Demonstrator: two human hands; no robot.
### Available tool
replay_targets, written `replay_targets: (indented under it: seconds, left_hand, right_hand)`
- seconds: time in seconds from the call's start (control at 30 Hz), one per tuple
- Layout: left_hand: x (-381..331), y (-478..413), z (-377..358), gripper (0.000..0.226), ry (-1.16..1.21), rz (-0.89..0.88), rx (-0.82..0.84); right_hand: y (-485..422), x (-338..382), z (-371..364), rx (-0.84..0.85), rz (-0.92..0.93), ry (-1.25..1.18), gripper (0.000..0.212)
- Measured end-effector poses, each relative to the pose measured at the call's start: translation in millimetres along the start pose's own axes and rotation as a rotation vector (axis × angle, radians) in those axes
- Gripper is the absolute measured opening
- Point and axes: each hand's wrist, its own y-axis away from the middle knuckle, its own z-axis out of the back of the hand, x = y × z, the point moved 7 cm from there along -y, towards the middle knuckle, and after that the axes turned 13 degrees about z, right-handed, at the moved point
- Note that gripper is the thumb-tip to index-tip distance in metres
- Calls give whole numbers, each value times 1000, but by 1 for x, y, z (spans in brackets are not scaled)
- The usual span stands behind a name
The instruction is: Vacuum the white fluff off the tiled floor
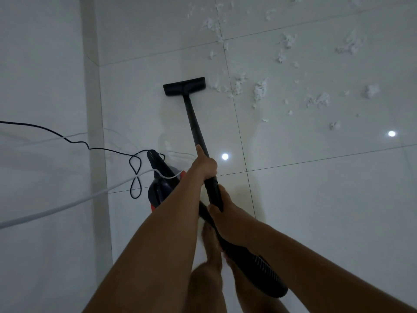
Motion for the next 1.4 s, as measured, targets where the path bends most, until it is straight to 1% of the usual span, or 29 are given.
replay_targets:
  seconds: [0.27,0.4,0.57,0.7,0.73,0.9,1.0,1.07,1.2,1.27,1.33,1.4]
  left_hand:
    - [25,16,-8,82,-45,-30,-3]
    - [39,21,-16,87,-71,-23,33]
    - [71,32,-25,91,-134,-18,34]
    - [100,10,-41,104,-214,-2,54]
    - [107,4,-46,105,-221,2,63]
    - [127,39,-57,94,-242,-15,69]
    - [133,68,-62,86,-277,-87,-10]
    - [140,81,-70,84,-248,-105,10]
    - [153,99,-83,81,-307,-108,11]
    - [155,107,-89,75,-391,-123,-8]
    - [155,112,-94,73,-459,-127,1]
    - [154,105,-93,74,-425,-121,-9]
  right_hand:
    - [28,-6,-24,-18,-55,-140,61]
    - [43,-11,-36,-13,-62,-189,59]
    - [63,-25,-66,-37,-88,-332,56]
    - [87,-37,-86,-69,-63,-422,54]
    - [93,-39,-90,-76,-58,-451,54]
    - [118,-53,-117,-96,-83,-629,58]
    - [127,-62,-130,-99,-90,-718,53]
    - [131,-71,-135,-124,-95,-721,49]
    - [132,-92,-140,-246,-95,-554,47]
    - [134,-97,-141,-261,-87,-492,46]
    - [135,-100,-140,-260,-103,-490,45]
    - [134,-102,-136,-266,-113,-472,47]
